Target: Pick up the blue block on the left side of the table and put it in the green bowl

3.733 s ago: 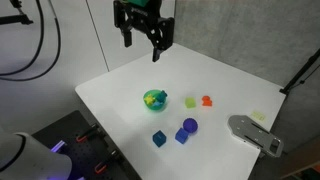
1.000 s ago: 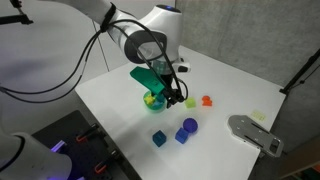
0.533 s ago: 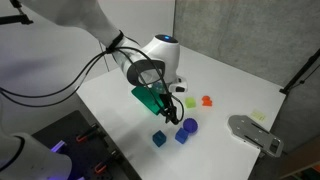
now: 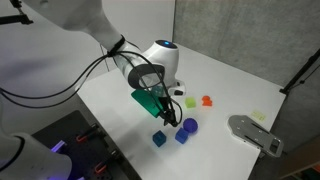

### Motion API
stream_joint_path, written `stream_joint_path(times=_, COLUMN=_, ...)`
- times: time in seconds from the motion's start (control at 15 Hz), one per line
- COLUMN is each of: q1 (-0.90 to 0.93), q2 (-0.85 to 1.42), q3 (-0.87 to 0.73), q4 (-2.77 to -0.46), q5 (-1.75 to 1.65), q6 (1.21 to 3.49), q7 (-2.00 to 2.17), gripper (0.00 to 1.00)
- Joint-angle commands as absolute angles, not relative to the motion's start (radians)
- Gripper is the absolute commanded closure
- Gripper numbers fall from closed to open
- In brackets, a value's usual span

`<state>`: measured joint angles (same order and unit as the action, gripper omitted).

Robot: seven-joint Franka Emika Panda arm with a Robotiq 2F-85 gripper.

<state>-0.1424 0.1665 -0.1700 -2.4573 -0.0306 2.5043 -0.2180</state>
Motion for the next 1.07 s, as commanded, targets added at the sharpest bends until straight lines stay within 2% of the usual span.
stream_joint_path(times=0.0, q1=-0.157, q2=0.272, q3=-0.144, q4=-2.437, q5=-0.013, q6=2.582, q7=-0.226, gripper=0.0)
stream_joint_path(times=0.6, q1=-0.181, q2=0.509, q3=-0.123, q4=-2.39, q5=-0.016, q6=2.829, q7=-0.199, gripper=0.0)
stream_joint_path(times=1.0, q1=-0.216, q2=0.595, q3=-0.096, q4=-2.373, q5=-0.013, q6=2.899, q7=-0.198, gripper=0.0)
